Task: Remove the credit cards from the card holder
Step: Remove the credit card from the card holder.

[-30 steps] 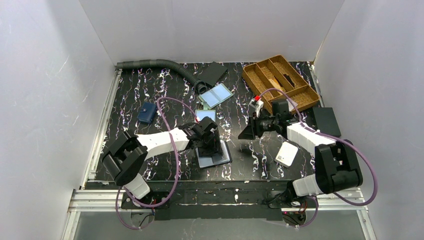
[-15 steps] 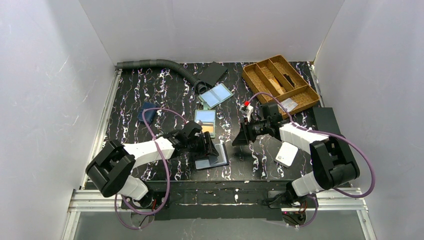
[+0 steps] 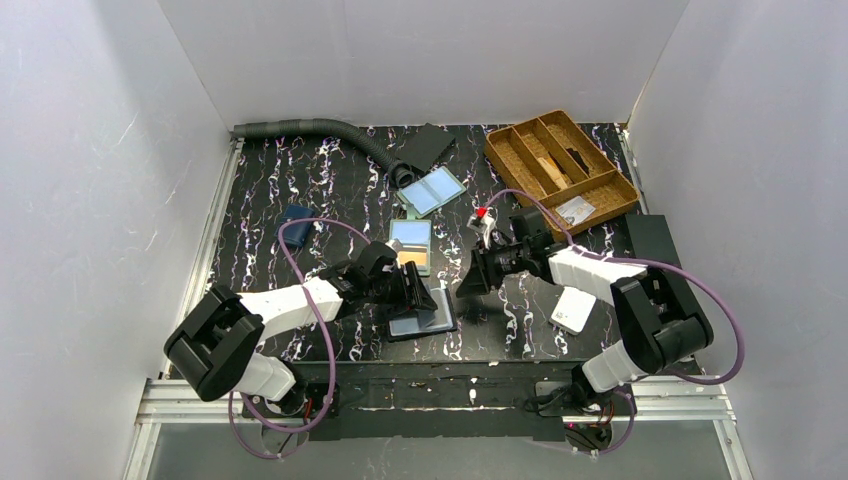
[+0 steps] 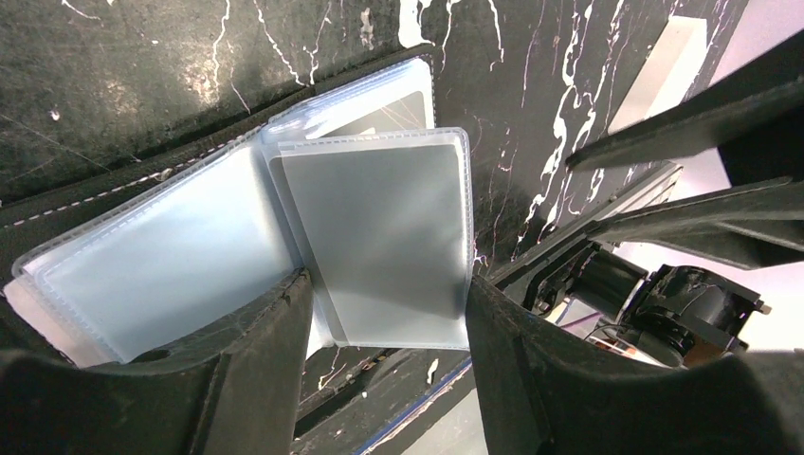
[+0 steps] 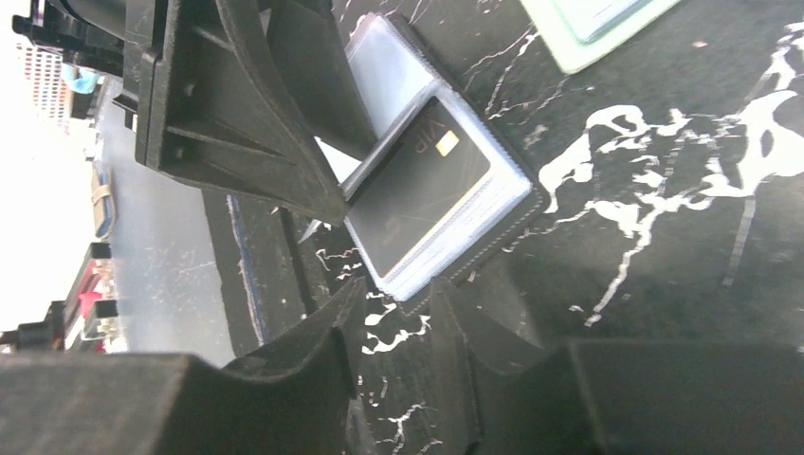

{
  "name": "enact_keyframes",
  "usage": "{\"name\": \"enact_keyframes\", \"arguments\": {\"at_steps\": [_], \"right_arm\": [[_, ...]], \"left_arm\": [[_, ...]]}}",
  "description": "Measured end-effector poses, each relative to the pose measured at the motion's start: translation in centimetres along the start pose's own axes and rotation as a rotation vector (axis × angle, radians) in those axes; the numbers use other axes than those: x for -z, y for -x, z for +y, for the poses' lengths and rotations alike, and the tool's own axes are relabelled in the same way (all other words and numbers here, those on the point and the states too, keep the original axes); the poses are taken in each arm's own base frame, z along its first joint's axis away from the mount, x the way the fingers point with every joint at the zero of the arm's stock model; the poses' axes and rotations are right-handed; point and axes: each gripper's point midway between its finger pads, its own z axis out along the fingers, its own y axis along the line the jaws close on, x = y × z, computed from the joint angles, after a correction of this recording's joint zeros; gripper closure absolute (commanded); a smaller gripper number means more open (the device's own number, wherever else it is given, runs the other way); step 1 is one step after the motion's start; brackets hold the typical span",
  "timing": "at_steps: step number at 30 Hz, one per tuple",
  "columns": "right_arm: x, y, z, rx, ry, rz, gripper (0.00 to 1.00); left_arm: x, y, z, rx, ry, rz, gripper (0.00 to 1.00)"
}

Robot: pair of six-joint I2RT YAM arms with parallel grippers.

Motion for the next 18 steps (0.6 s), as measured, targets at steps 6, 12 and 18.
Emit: {"name": "enact_keyframes", "arguments": {"at_steps": [6,12,18], "right_arm": [[-1.9,-1.0,0.8,-0.012,0.015,0.045,0.86],[-3.2,-0.8,0.0,-0.103,0.008,0.046,0.92],[-5.2,-0.1,-0.4,-0.142,0.025,0.074,0.93]], "left_arm": [[-0.1,-0.4,0.2,0.006,-0.017,0.011,0.62],[-0.1,-0.6,0.3,0.006,-0.036,0.017,0.62],[0.2,-1.0,0.1,0.003,-0.060,0.027,0.60]]}}
